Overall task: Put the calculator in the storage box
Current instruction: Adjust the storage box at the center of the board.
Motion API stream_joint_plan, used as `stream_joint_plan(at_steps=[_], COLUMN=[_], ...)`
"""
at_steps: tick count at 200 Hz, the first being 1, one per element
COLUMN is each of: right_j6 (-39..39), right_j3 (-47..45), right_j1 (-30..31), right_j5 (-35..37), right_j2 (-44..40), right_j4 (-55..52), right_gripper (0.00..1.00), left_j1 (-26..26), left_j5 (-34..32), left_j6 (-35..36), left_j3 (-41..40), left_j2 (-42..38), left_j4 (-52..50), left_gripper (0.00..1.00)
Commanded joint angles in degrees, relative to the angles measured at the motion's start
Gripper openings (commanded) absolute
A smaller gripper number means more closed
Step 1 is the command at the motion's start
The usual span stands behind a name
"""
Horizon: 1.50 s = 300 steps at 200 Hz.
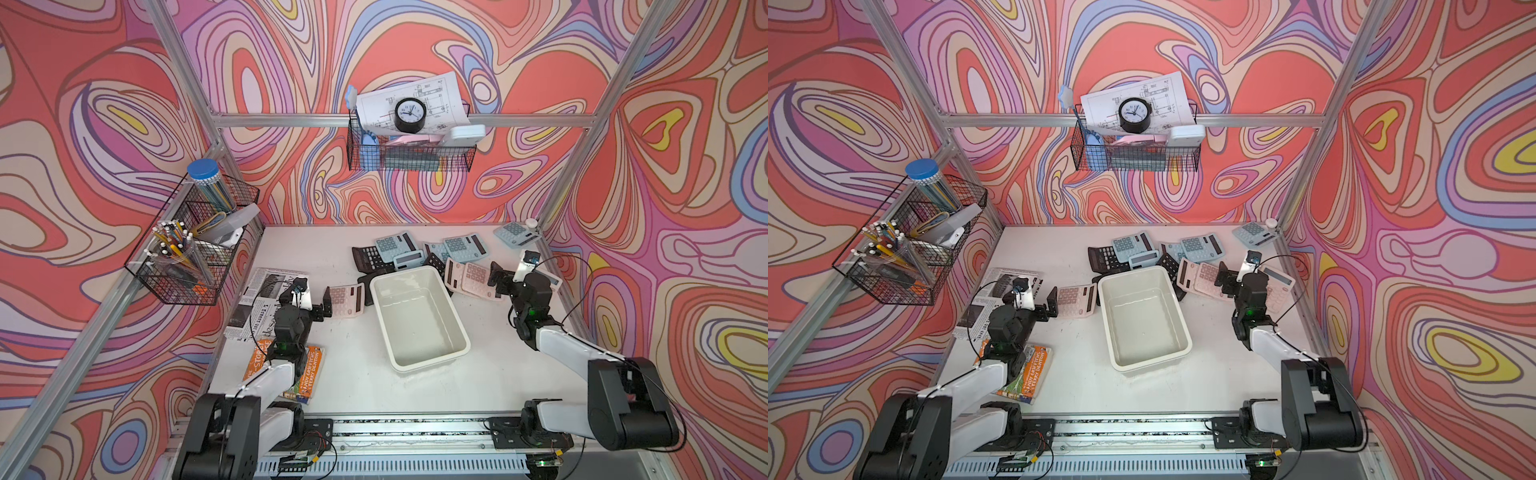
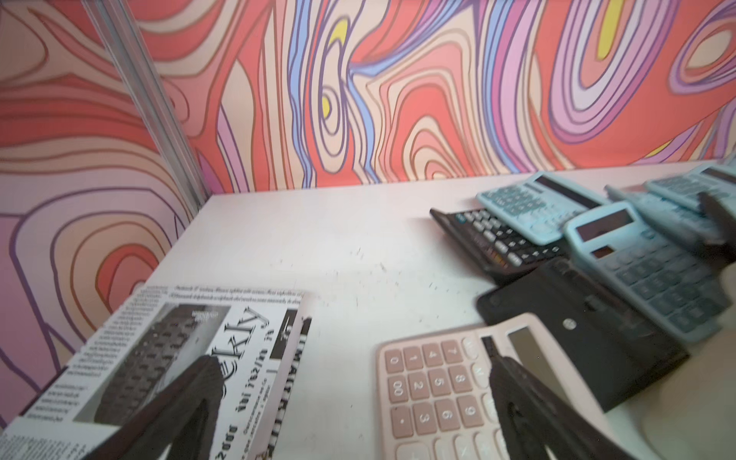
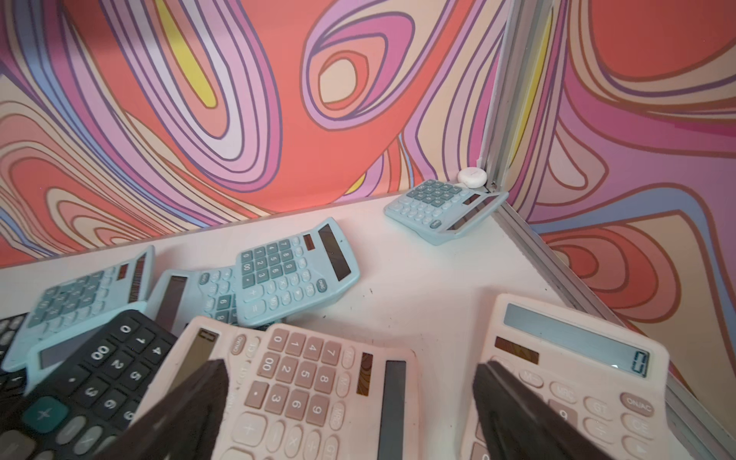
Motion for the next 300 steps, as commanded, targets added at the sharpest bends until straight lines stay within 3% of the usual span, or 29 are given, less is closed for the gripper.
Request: stream_joint_plan(at_steps=[1, 62, 86, 103, 119, 143, 167, 185, 246, 300], right_j6=[6.11, 14.94, 17.98, 19.53, 21.39, 20.90, 20.61, 20.80, 23.23, 24.73], right_j3=[1.77, 12.15, 14.57, 14.42, 13.99, 14.95, 14.78, 13.82, 8.90, 7.64], right_j1=[0.31, 0.31, 0.35, 0.29, 0.28, 0.28, 0.25, 0.35, 0.74, 3.88], right_j5=[-5.82, -14.58, -16.77, -17.98, -19.04, -24.30, -30.71, -35.68, -45.93, -48.72], right_j2=[-4.60, -11.63, -12.70, -14.54, -16.03, -15.07, -13.69, -13.14, -13.23, -10.42], right_j4=[-12.83, -37.55, -44.20, -46.21, -46.98, -47.53, -47.06, -46.50, -43.69, -42.09], right_gripper=[0.98, 0.98, 0.98, 0.98, 0.98, 0.98, 0.93, 0.92, 0.90, 0.89], left_j1=[-1.59, -1.82, -1.88, -1.88, -1.88, -1.48, -0.31, -2.47, -19.76, -25.43], left_j5=[-2.48, 1.84, 7.80, 14.08, 19.57, 17.26, 26.97, 30.98, 19.42, 20.62], left_j6=[-1.98, -24.48, -31.07, -31.11, -31.90, -43.98, -49.77, -54.24, -57.24, -58.95], left_j3=[3.62, 17.78, 21.71, 23.91, 23.12, 20.00, 18.21, 16.45, 14.12, 20.15], left_j2=[-5.49, -13.56, -15.39, -15.77, -15.60, -14.50, -8.54, -4.48, -3.93, 4.27], left_j4=[-10.18, -42.51, -53.05, -58.02, -56.48, -55.89, -48.09, -41.82, -41.82, -36.45], left_gripper=[0.99, 0.99, 0.99, 0.99, 0.99, 0.99, 0.99, 0.99, 0.99, 0.99])
